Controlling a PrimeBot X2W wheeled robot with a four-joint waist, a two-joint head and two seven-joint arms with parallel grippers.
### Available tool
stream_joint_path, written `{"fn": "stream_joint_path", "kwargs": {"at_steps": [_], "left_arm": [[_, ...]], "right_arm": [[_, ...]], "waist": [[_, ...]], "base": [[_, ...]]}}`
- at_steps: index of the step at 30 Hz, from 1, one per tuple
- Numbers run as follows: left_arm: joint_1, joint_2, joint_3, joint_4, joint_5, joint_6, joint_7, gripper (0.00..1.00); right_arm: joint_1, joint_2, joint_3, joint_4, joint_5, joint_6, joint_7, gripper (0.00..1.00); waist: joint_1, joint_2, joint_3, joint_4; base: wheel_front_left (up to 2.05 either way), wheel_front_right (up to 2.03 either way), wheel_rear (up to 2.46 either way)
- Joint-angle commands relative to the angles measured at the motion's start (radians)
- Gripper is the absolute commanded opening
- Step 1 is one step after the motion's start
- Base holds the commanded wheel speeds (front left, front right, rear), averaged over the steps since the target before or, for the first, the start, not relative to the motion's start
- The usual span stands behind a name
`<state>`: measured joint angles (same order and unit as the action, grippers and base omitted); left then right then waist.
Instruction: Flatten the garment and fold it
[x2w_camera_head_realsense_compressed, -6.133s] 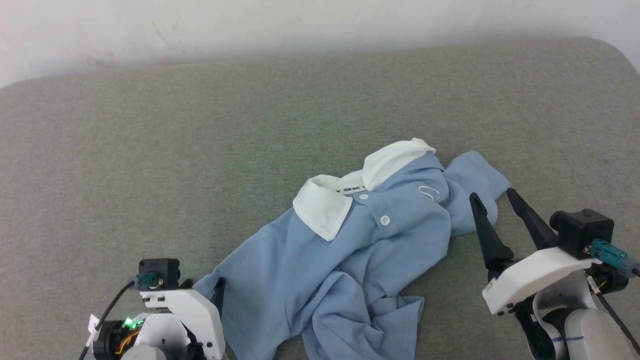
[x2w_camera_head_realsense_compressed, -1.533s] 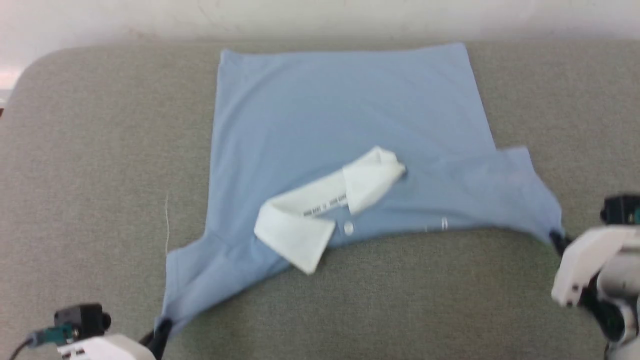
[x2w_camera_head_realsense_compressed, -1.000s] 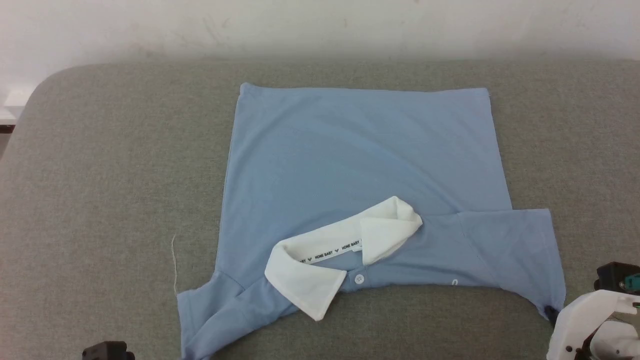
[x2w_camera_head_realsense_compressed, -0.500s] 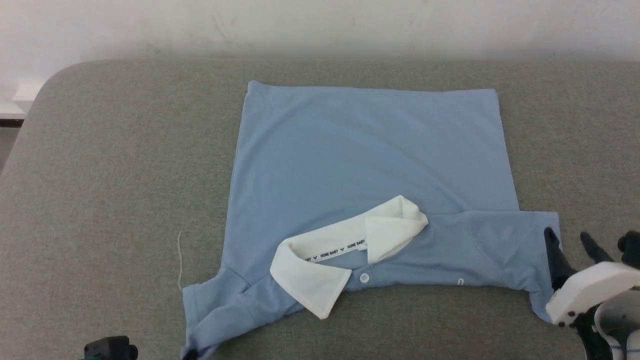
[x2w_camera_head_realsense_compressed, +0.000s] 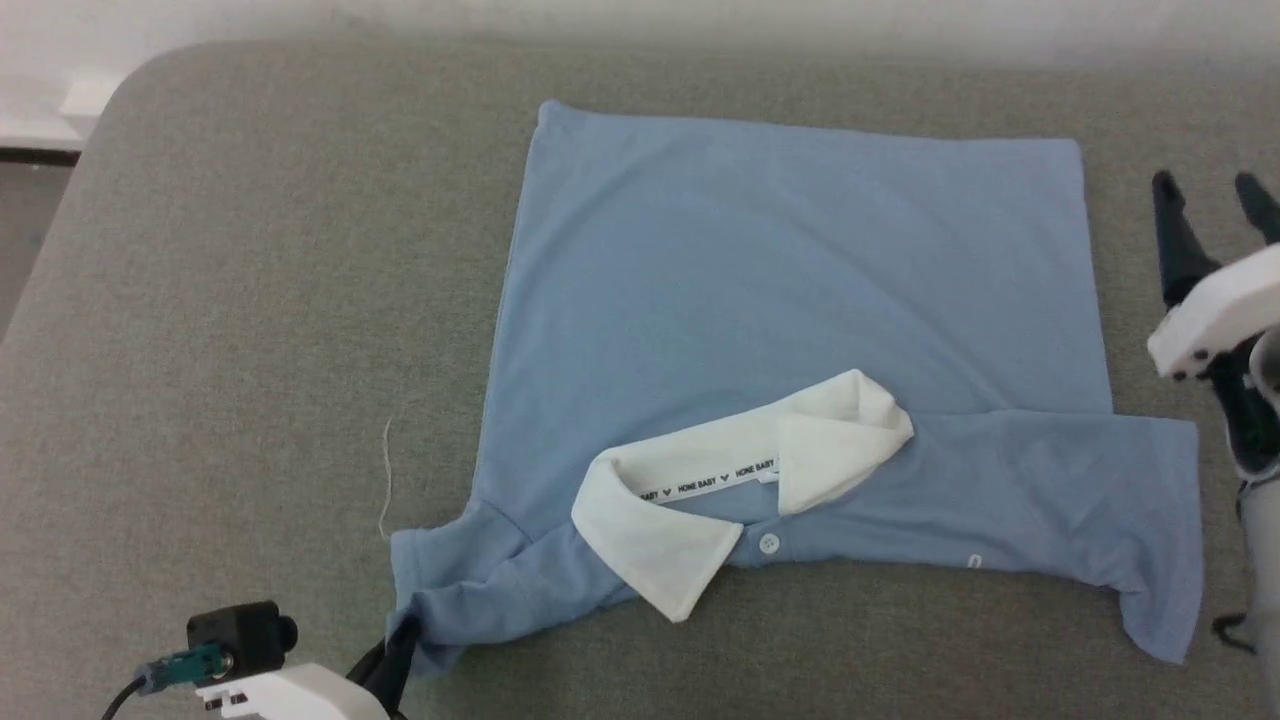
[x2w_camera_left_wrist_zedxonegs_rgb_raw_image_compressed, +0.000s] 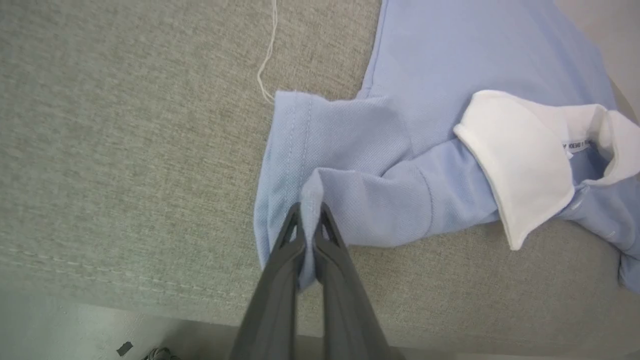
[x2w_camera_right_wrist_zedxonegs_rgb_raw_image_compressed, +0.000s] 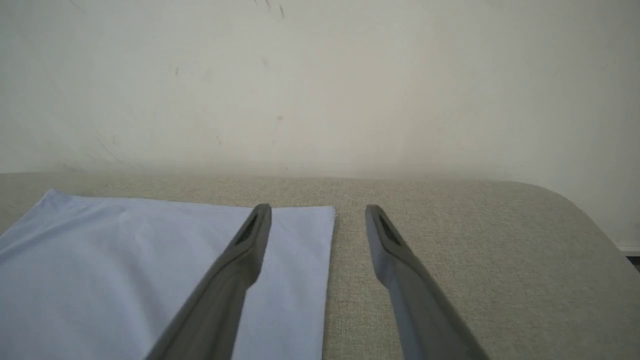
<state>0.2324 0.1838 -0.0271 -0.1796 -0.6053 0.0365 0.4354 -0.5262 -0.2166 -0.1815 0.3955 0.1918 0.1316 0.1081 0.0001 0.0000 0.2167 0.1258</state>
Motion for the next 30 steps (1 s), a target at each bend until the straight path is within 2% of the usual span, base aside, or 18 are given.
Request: {"fn": "stream_joint_path", "kwargs": {"at_steps": [1, 7, 12, 18, 26, 27, 28, 30], "left_arm": [[-0.025, -0.004, -0.004, -0.003, 0.008, -0.007, -0.009, 0.0], [-0.082, -0.018, -0.023, 0.008, 0.01, -0.022, -0.036, 0.0], [-0.114, -0.032, -0.036, 0.022, 0.007, -0.034, -0.061, 0.0], [-0.164, -0.034, -0.064, 0.052, 0.026, -0.05, -0.08, 0.0], [-0.19, -0.044, -0.075, 0.075, 0.024, -0.059, -0.103, 0.0], [-0.191, -0.045, -0.076, 0.077, 0.024, -0.059, -0.105, 0.0], [-0.192, -0.045, -0.076, 0.079, 0.024, -0.059, -0.107, 0.0], [-0.194, -0.045, -0.077, 0.084, 0.024, -0.059, -0.109, 0.0]], "right_arm": [[-0.068, -0.016, 0.007, 0.037, 0.005, -0.001, 0.016, 1.0], [-0.274, -0.083, 0.004, 0.199, -0.019, -0.001, 0.148, 1.0], [-0.403, -0.119, -0.052, 0.269, -0.073, -0.001, 0.284, 1.0], [-0.518, -0.13, -0.16, 0.285, -0.169, -0.001, 0.477, 1.0], [-0.554, -0.095, -0.209, 0.236, -0.284, -0.001, 0.711, 1.0], [-0.553, -0.091, -0.208, 0.227, -0.297, -0.001, 0.746, 0.51], [-0.55, -0.087, -0.202, 0.213, -0.309, -0.001, 0.774, 0.38], [-0.536, -0.085, -0.189, 0.183, -0.324, -0.001, 0.807, 0.0]], "waist": [[-0.0001, 0.0, 0.079, 0.049], [-0.0001, 0.0, 0.194, 0.109], [-0.0001, 0.0, 0.278, 0.145], [-0.0001, 0.0, 0.355, 0.177], [-0.0001, 0.0, 0.388, 0.182], [-0.0001, 0.0, 0.389, 0.181], [-0.0001, 0.0, 0.388, 0.181], [-0.0001, 0.0, 0.382, 0.179]], "base": [[0.0, 0.0, 0.0], [0.0, 0.0, 0.0], [0.0, 0.0, 0.0], [0.0, 0.0, 0.0], [0.0, 0.0, 0.0], [0.0, 0.0, 0.0], [0.0, 0.0, 0.0], [0.0, 0.0, 0.0]]}}
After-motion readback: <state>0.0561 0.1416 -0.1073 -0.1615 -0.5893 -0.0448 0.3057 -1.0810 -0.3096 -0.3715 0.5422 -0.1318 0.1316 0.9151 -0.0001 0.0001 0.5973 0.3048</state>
